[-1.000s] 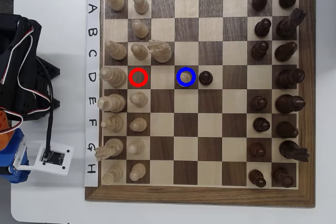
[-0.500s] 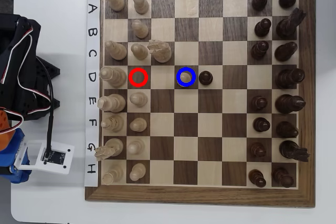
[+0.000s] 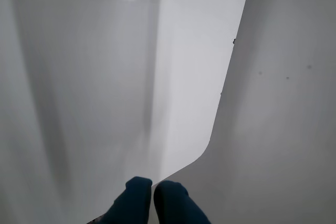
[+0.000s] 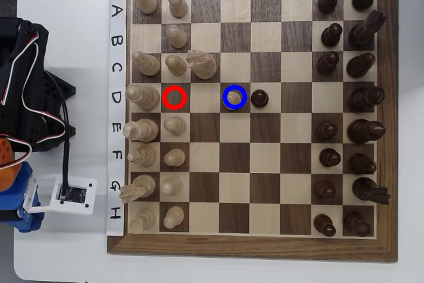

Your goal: Move the piece to destination

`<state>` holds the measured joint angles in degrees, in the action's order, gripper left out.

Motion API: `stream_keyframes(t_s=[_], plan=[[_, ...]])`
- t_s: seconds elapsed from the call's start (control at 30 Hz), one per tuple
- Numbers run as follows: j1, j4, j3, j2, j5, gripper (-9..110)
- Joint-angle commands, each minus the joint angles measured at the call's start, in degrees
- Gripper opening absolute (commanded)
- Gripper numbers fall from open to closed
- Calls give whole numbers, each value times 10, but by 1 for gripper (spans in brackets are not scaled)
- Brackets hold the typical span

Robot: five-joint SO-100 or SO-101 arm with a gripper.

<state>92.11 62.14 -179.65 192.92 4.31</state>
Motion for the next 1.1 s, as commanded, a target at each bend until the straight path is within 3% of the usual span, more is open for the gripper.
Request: stream_keyframes(t_s=[0.0, 1.07], plan=[[10, -4, 3, 34, -8, 0], [35, -4, 3, 34, -34, 0]])
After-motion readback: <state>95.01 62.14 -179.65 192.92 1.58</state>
